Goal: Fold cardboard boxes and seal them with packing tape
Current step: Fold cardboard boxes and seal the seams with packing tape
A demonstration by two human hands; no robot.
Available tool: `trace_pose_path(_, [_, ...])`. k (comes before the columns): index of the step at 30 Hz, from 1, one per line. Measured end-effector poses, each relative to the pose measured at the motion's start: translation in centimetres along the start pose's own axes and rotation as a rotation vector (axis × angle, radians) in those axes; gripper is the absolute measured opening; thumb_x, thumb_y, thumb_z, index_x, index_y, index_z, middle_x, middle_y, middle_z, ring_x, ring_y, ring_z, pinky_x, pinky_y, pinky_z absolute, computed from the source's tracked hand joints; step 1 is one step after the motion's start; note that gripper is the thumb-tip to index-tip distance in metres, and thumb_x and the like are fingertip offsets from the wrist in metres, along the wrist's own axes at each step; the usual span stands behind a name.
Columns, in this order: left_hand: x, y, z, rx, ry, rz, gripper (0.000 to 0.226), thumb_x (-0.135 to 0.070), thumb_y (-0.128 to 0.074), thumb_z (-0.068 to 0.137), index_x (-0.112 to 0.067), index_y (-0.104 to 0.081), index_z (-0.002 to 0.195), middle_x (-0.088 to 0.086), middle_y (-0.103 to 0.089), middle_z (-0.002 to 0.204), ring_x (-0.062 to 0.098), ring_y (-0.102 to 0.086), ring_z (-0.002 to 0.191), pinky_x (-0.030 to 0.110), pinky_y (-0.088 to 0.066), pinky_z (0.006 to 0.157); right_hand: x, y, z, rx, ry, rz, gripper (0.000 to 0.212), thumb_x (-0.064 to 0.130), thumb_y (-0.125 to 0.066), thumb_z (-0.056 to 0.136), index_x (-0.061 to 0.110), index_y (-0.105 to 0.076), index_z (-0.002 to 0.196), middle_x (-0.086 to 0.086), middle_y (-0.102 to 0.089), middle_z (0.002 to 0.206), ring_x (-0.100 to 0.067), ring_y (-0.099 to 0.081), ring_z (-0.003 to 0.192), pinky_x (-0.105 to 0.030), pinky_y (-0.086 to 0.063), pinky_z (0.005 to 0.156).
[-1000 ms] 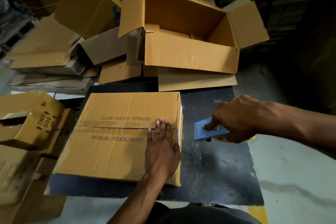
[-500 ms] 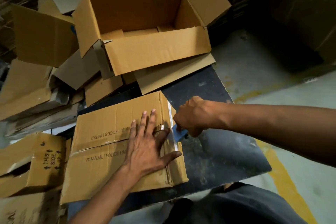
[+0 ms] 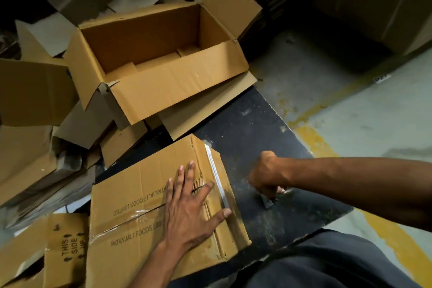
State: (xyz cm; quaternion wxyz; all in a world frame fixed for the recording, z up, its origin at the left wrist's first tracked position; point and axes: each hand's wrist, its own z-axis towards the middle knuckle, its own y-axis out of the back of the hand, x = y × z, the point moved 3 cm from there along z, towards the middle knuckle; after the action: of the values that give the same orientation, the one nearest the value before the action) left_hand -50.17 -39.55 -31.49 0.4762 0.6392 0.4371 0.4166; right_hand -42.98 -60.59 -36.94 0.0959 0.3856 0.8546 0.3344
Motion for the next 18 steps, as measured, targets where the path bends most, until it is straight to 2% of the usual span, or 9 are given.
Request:
trace_pose_path(2, [-0.1, -0.2, 0.1, -0.004, 0.004, -0.001, 0.082, -0.097, -0.027, 0.082, -0.047, -0.054, 0.141, 0.005, 0.019, 0.172, 0.027, 0.016, 0.159, 0.063, -0.01, 0.125, -3.1, -1.9, 0.5, 0.024, 0.038, 0.244, 0.038, 0.028, -0.075, 0.085, 0.031, -0.074, 0.123, 0.007, -0.074, 0.118, -0.01, -0.062, 0.089, -0.026, -0.05, 0.08])
trace_pose_path(4, [-0.4, 0.1, 0.4, -0.013, -0.019, 0.017, 0.077, -0.096, -0.03, 0.081, -0.047, -0.06, 0.134, 0.008, 0.016, 0.172, 0.027, 0.015, 0.159, 0.063, -0.004, 0.125, -5.6, -2.6, 1.6, 0.044, 0.084, 0.307, 0.05, 0.021, -0.074, 0.09, 0.029, -0.065, 0.138, 0.006, -0.068, 0.135, -0.007, -0.057, 0.099, -0.02, -0.041, 0.083])
trace_pose_path(6, [-0.8, 0.5, 0.9, 0.014, -0.044, 0.045, 0.074, -0.096, -0.034, 0.079, -0.047, -0.064, 0.126, 0.011, 0.019, 0.171, 0.027, 0.02, 0.157, 0.061, 0.005, 0.125, -7.7, -2.8, 2.8, 0.034, 0.092, 0.453, 0.054, 0.019, -0.074, 0.091, 0.03, -0.062, 0.142, 0.006, -0.063, 0.141, -0.009, -0.056, 0.11, -0.017, -0.038, 0.087])
trace_pose_path(10, [-1.0, 1.2, 1.8, 0.055, -0.066, 0.051, 0.073, -0.096, -0.036, 0.077, -0.048, -0.067, 0.123, 0.014, 0.027, 0.168, 0.027, 0.027, 0.155, 0.057, 0.011, 0.125, -11.0, -4.1, 4.7, 0.004, 0.038, 0.668, 0.051, 0.014, -0.071, 0.09, 0.032, -0.065, 0.137, 0.002, -0.067, 0.135, -0.018, -0.061, 0.115, -0.025, -0.049, 0.095])
trace_pose_path(12, [-0.8, 1.1, 1.9, 0.088, -0.079, 0.036, 0.077, -0.095, -0.033, 0.08, -0.054, -0.051, 0.141, 0.012, 0.032, 0.167, 0.026, 0.03, 0.154, 0.056, 0.013, 0.125, -11.4, -4.6, 5.5, -0.051, -0.003, 0.706, 0.049, 0.015, -0.071, 0.088, 0.035, -0.068, 0.133, 0.002, -0.069, 0.131, -0.021, -0.063, 0.116, -0.031, -0.051, 0.1])
trace_pose_path(13, [-0.7, 1.0, 1.8, 0.103, -0.081, 0.001, 0.081, -0.094, -0.028, 0.083, -0.056, -0.03, 0.155, 0.009, 0.034, 0.166, 0.023, 0.032, 0.153, 0.057, 0.013, 0.125, -11.3, -4.7, 5.7, -0.077, -0.019, 0.715, 0.05, 0.019, -0.072, 0.085, 0.041, -0.069, 0.13, 0.004, -0.071, 0.128, -0.021, -0.064, 0.115, -0.032, -0.052, 0.101])
trace_pose_path(15, [-0.2, 1.2, 1.6, 0.075, -0.037, -0.184, 0.084, -0.086, -0.02, 0.09, -0.049, 0.006, 0.161, -0.003, 0.027, 0.169, 0.009, 0.03, 0.153, 0.056, 0.011, 0.126, -10.9, -4.9, 5.7, -0.094, -0.07, 0.62, 0.049, 0.033, -0.071, 0.081, 0.051, -0.067, 0.126, 0.007, -0.071, 0.122, -0.019, -0.06, 0.118, -0.034, -0.047, 0.106])
trace_pose_path(17, [0.6, 1.5, 1.9, -0.005, 0.088, -0.419, 0.072, -0.072, -0.024, 0.097, -0.046, 0.0, 0.16, -0.019, 0.007, 0.166, -0.003, 0.023, 0.15, 0.052, 0.005, 0.126, -10.3, -5.1, 5.4, -0.134, -0.134, 0.458, 0.048, 0.045, -0.06, 0.083, 0.051, -0.061, 0.13, 0.004, -0.063, 0.126, -0.022, -0.048, 0.127, -0.041, -0.039, 0.106])
trace_pose_path(18, [1.1, 1.6, 2.3, -0.062, 0.157, -0.497, 0.064, -0.063, -0.029, 0.1, -0.045, -0.01, 0.159, -0.019, -0.003, 0.163, -0.001, 0.012, 0.15, 0.05, -0.003, 0.126, -10.0, -5.0, 5.1, -0.198, -0.188, 0.441, 0.045, 0.05, -0.053, 0.084, 0.051, -0.06, 0.129, 0.003, -0.058, 0.126, -0.026, -0.043, 0.129, -0.047, -0.039, 0.103])
